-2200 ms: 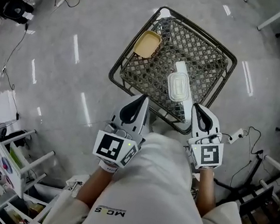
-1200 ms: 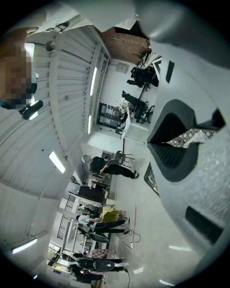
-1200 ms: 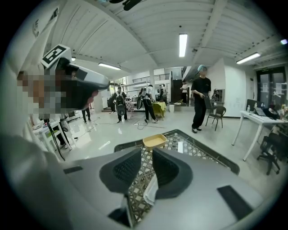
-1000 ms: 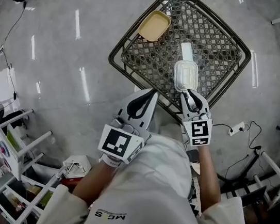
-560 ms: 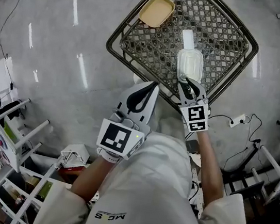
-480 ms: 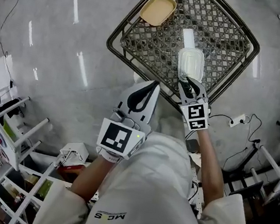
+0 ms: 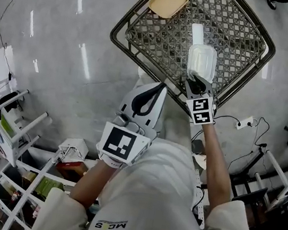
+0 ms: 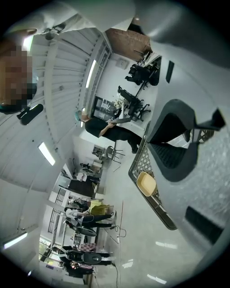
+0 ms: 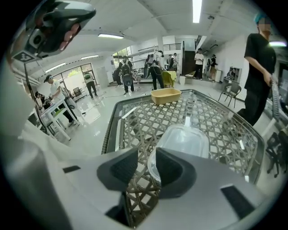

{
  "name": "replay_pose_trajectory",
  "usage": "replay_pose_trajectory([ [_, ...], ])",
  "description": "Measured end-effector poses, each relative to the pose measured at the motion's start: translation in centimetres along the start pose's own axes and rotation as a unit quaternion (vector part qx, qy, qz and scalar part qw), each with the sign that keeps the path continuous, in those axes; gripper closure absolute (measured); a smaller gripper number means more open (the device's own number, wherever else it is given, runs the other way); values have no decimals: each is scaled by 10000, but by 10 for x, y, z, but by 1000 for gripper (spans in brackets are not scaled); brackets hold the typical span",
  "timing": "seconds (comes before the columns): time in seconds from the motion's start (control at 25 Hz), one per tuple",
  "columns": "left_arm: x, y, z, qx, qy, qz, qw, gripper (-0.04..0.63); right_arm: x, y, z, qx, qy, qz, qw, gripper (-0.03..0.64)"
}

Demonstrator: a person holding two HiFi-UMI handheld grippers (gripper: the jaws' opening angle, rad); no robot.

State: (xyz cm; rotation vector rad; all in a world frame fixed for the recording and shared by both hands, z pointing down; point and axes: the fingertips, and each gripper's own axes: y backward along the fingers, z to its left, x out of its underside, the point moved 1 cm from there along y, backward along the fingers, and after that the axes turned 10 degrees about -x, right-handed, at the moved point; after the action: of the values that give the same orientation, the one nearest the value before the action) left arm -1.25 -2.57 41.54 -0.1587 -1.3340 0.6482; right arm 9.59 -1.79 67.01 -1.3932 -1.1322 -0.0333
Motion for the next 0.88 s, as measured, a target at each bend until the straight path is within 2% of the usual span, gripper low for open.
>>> replay_pose_trajectory([
  [0.12,8,-3,3,-48,160,82,9998,571,8,-13,-4,-15,-55,65,10000,480],
  [0.24,20,-3,11,-80,40,108,9999,571,17,-26,-7,-36,-88,195,9998,480],
  [0.52,23,-1,17,-182,159,180,9995,571,33,-38,-14,37,-203,529,9984,481],
  [0.6,25,-1,20,-199,165,185,9995,571,31,-38,-18,180,-137,588,9980,512],
  [0.76,27,-1,22,-235,250,230,9991,571,27,-40,-18,222,-46,447,9987,514],
  [0.88,24,-2,19,-220,324,231,9990,571,29,-40,-17,299,210,555,9978,513],
])
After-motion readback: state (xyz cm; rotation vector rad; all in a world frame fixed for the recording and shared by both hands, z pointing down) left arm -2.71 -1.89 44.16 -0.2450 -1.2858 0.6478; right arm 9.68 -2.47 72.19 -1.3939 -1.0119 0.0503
